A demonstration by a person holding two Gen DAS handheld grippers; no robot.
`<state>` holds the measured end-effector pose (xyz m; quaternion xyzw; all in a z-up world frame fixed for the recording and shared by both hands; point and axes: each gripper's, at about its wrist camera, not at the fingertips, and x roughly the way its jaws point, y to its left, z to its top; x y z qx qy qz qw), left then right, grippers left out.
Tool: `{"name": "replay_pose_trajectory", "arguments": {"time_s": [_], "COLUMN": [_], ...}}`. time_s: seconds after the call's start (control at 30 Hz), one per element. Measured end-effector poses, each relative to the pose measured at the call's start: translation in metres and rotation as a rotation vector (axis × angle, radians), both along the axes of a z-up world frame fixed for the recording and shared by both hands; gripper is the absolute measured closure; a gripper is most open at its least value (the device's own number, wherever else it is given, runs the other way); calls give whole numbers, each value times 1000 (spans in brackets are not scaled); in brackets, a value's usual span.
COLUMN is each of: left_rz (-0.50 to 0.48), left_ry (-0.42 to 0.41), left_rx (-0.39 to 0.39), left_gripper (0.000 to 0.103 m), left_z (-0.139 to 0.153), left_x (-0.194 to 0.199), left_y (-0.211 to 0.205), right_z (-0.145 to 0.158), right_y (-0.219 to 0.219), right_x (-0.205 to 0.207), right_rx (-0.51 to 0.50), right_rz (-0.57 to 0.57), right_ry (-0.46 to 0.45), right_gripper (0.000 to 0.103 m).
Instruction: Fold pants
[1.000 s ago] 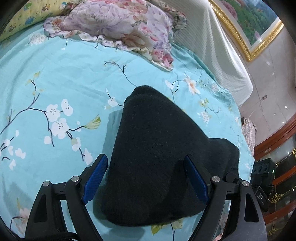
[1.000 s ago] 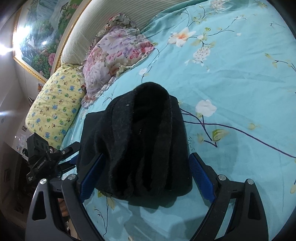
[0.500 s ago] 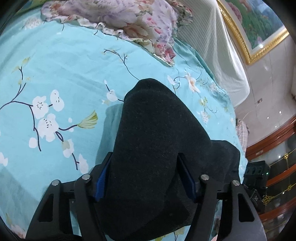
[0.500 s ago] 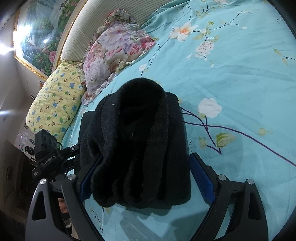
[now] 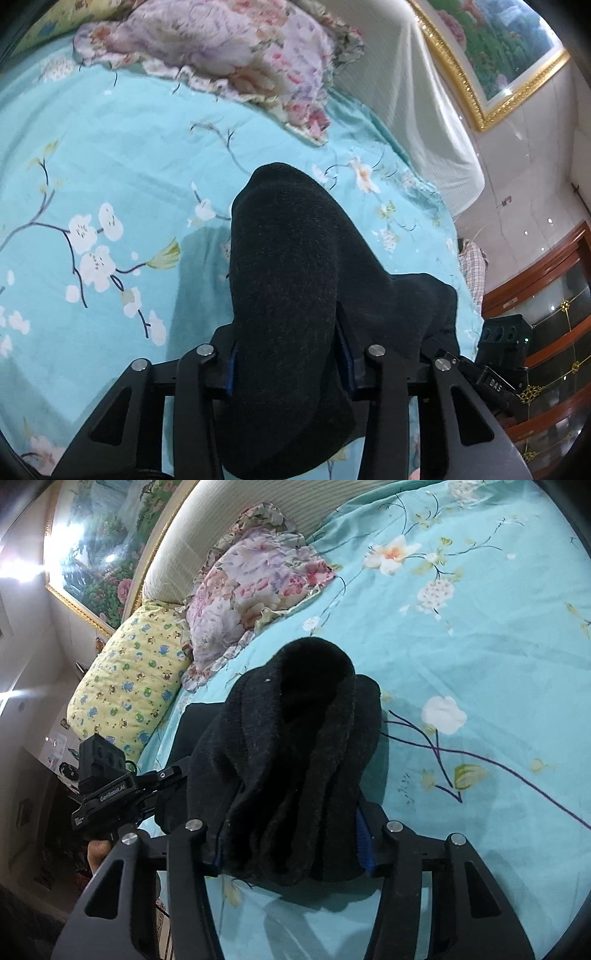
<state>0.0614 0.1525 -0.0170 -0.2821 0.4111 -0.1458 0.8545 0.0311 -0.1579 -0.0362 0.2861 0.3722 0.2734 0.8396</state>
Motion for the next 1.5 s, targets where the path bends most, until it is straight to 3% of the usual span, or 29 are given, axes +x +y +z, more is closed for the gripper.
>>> {"name": "replay_pose_trajectory", "arguments": {"time_s": [0.27,0.57,0.9,1.37,1.5], "left_rz": [59,172,257,314,320], "left_ry": [-69,-117,-102,-64,-46], "left_rx": [42,63,91,112,132], "left_gripper": [66,66,66,65,55], "left_z": [30,56,48,22,16], "left_x": [-24,-34,-4,29,33], "left_y": [17,69,119,145,146], "right_z": [26,57,70,58,52], "right_y": [21,72,129,167,167], "right_x": [8,42,93,144,150], "right_rx": [9,-11,-76,-133,-138], "right_rz": [60,167,243,273,270], "right_ry": [-53,-122,-147,-142,-133], "right_gripper": [53,54,54,54,51]}}
